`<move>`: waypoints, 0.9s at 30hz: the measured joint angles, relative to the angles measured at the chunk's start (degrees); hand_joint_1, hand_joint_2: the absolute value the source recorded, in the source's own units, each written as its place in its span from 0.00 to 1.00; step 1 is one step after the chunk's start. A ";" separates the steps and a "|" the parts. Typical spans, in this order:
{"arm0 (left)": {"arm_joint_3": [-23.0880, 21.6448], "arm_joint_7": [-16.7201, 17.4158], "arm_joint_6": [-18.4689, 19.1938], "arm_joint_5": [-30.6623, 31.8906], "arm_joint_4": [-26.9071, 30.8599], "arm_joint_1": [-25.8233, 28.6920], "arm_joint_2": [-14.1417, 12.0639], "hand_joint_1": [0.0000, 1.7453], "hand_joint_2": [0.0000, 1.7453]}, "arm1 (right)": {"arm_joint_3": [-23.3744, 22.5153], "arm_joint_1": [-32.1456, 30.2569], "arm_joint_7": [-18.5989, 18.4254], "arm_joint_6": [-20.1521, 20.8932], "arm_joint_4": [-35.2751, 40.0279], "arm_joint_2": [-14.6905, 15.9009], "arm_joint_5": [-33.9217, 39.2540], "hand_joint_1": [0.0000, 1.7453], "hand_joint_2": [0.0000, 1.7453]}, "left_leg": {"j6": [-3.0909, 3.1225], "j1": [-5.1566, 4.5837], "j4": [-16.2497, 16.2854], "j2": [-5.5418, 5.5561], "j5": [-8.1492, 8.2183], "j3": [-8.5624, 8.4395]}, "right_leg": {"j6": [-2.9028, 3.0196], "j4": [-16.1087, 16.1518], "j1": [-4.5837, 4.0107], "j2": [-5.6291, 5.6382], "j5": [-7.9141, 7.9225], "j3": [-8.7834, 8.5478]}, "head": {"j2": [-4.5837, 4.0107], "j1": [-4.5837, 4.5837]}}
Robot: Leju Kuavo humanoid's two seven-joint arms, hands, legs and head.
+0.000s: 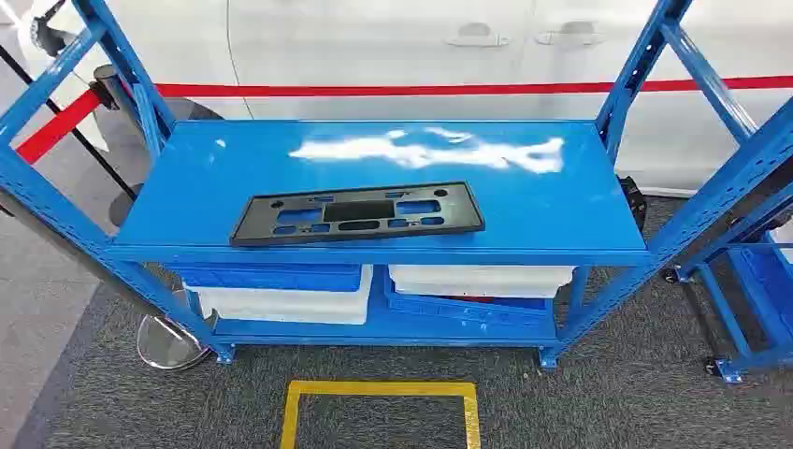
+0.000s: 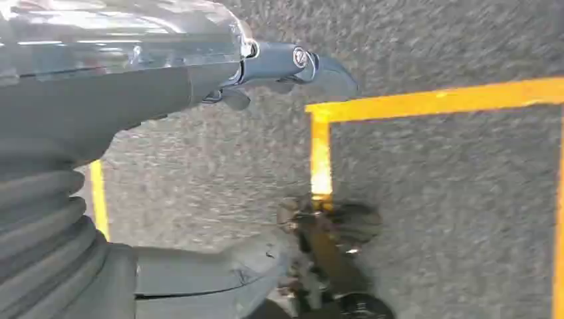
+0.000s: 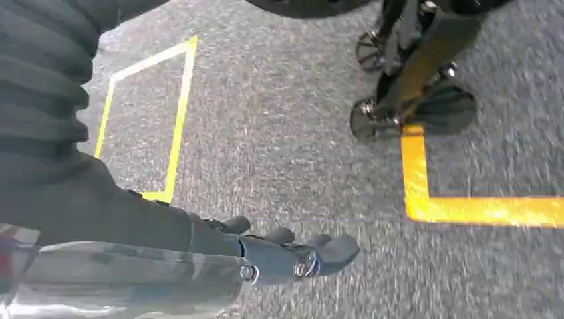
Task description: Take the parts from the cabinet and place them on the table.
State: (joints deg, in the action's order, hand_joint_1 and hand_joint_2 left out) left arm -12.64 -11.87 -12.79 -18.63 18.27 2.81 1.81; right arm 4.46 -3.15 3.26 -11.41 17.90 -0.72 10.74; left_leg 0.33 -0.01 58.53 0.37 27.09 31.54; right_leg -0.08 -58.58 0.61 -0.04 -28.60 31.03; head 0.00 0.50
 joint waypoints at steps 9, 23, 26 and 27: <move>-5.59 -7.58 -5.74 -9.17 -2.88 -2.74 0.44 0.00 0.00 | 0.42 2.62 8.53 -3.19 -1.55 0.59 6.07 0.00 1.00 | 0.00 0.00 0.00 0.00 0.00 0.08 | 0.00 -0.01 0.00 -0.01 0.00 -0.04 | 0.00 0.00; -9.39 -13.04 -8.00 -14.05 -4.98 -4.21 0.61 0.00 0.00 | -6.43 4.19 22.45 -3.03 15.90 1.01 -1.11 0.00 1.00 | 0.04 -0.01 0.03 0.00 -0.04 0.00 | -0.05 -0.01 0.02 -0.01 0.04 -0.03 | 0.00 0.00; -10.14 -13.61 -7.93 -14.55 -5.22 -4.24 0.61 0.00 0.00 | -6.47 3.70 23.49 -2.53 22.30 0.90 -2.99 0.00 1.00 | 0.04 -0.01 0.03 0.00 -0.04 0.00 | -0.06 -0.01 0.02 -0.01 0.05 -0.02 | 0.00 0.00; -10.29 -13.81 -7.93 -14.73 -5.27 -4.24 0.61 0.00 0.00 | -6.47 3.65 23.84 -2.40 24.36 0.87 -3.60 0.00 1.00 | 0.04 -0.01 0.03 0.00 -0.04 0.00 | -0.06 -0.01 0.02 0.00 0.05 -0.02 | 0.00 0.02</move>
State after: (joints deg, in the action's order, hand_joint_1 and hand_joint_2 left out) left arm -22.93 -25.68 -20.72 -33.35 13.00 -1.43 2.43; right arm -2.01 0.49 27.10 -13.81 42.26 0.15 7.13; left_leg 0.37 -0.02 58.56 0.36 27.05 31.54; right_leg -0.14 -58.59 0.64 -0.04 -28.55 31.01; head 0.00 0.52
